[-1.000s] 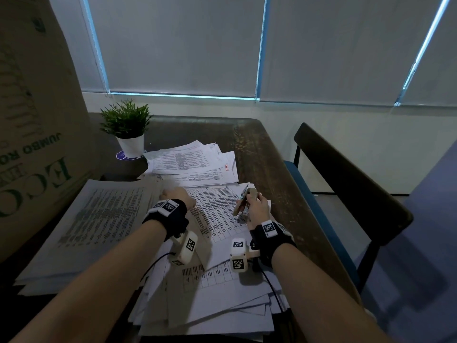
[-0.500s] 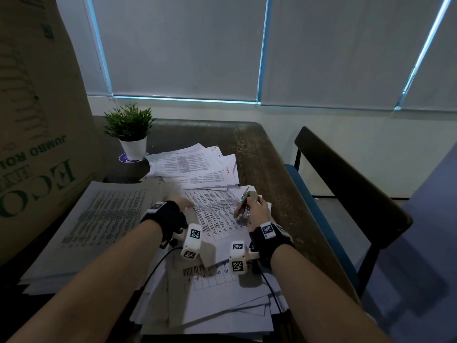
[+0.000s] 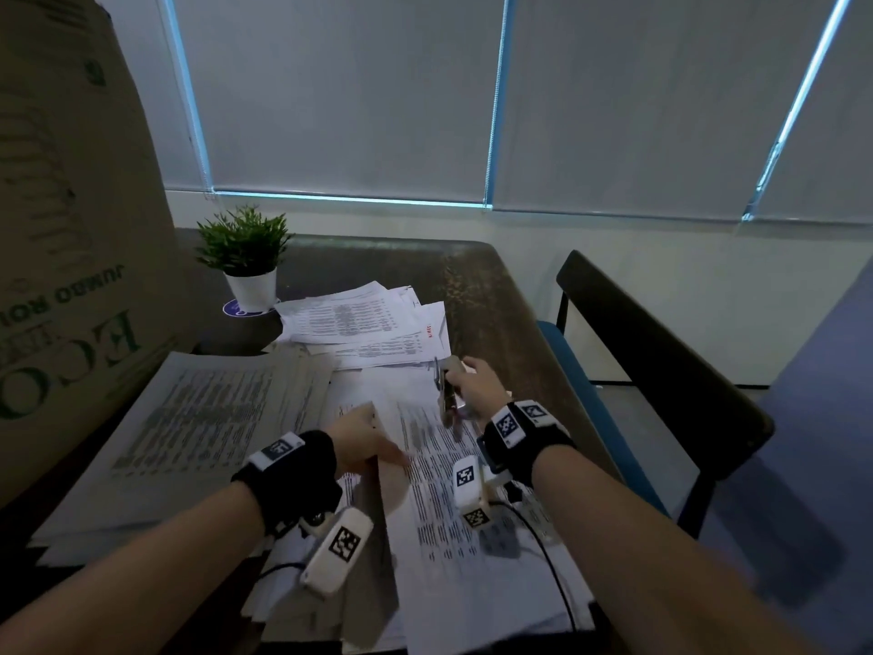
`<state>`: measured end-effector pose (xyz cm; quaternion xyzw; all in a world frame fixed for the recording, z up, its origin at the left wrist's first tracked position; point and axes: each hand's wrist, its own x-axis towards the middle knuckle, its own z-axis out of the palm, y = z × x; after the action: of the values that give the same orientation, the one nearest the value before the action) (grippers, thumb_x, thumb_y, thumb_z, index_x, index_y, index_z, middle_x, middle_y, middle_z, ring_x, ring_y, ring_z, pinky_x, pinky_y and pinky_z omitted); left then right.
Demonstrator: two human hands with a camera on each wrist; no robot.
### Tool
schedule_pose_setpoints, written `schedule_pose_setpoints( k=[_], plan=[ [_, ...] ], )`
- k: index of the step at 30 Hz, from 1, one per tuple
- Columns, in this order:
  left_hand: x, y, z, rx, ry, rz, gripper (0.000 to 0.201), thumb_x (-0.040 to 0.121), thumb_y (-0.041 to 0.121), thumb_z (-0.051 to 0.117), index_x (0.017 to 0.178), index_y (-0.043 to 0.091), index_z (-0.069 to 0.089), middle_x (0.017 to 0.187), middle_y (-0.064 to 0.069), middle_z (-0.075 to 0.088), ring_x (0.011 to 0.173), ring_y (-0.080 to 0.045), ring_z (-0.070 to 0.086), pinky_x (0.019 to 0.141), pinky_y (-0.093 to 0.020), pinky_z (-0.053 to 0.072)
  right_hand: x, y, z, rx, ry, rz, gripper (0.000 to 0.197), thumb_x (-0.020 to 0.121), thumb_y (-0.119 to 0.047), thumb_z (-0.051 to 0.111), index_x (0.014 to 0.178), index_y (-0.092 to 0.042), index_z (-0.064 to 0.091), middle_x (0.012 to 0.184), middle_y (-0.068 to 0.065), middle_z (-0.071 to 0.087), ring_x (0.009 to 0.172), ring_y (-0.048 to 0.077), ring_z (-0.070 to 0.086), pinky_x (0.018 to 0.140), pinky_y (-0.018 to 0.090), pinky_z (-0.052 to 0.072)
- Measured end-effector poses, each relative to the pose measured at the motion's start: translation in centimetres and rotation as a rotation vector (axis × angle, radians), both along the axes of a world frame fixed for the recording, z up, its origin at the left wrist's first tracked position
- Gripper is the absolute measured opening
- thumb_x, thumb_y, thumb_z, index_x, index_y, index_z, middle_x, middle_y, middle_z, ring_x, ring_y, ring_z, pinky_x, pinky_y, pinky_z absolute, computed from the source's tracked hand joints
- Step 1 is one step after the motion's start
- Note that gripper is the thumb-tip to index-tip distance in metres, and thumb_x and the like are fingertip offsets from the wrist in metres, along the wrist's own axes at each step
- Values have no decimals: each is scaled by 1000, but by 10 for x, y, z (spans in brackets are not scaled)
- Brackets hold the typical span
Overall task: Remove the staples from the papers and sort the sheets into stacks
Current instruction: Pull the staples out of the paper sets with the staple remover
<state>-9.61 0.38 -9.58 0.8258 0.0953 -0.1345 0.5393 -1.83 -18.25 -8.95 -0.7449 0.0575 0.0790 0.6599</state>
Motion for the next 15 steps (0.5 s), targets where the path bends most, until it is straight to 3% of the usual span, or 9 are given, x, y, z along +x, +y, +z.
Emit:
schedule_pose_setpoints(
  k=[3,6,7,8,9,10,12,14,15],
  plan=[
    [7,4,5,224,-68,27,34,71,15,81,77,12,48,81,-9,53,76,-23,56,68,-32,48,-4,-1,-12,-160,-17,89,54,100,-21,51,150,-17,31,142,14,43,114,26,49,70,30,47],
    [27,6,9,118,-78,100,30,74,20,80,68,7,53,68,-12,52,64,-23,52,63,-30,40,-8,0,-18,-231,-67,113,49,101,-25,51,147,-17,36,142,13,47,114,25,52,90,34,44],
    [39,6,3,32,-81,132,32,72,22,81,81,0,59,79,-19,58,75,-29,57,69,-33,44,-9,0,-18,-235,-79,116,47,101,-25,51,146,-17,38,140,13,49,114,24,53,91,34,44],
    [45,4,2,-32,-85,168,51,70,23,83,105,-6,58,103,-26,60,94,-35,59,82,-38,48,-9,-1,-19,-252,-96,123,46,101,-24,52,144,-17,40,138,12,50,115,25,54,93,35,45],
    [53,2,0,-77,-65,179,72,70,24,83,125,-6,48,124,-25,54,111,-37,54,92,-41,47,-11,-1,-17,-274,-110,139,45,100,-23,54,143,-18,42,137,12,51,115,25,54,92,34,46],
    [56,-3,1,-96,-48,172,79,71,25,82,133,-3,42,132,-18,50,118,-34,51,95,-40,45,-12,-1,-14,-304,-124,168,45,98,-22,56,141,-18,44,134,12,53,114,26,55,89,34,48],
    [62,-6,-1,-137,16,162,68,73,23,81,126,-1,47,123,-7,55,109,-28,56,89,-35,47,-13,-2,-8,-413,-149,233,48,95,-20,60,141,-20,47,134,12,55,116,27,55,92,35,49],
    [69,-3,-6,-208,82,159,67,70,19,82,124,-6,53,106,-16,63,92,-31,62,83,-40,51,-14,-2,-1,-562,-192,280,50,93,-17,60,142,-20,47,141,9,51,125,26,50,98,30,42],
    [74,-1,-13,-211,95,167,67,68,18,83,124,-7,54,104,-19,63,91,-33,62,86,-44,51,-17,-1,2,-627,-222,292,50,93,-16,59,142,-19,47,142,8,51,127,25,49,98,28,40]
  ],
)
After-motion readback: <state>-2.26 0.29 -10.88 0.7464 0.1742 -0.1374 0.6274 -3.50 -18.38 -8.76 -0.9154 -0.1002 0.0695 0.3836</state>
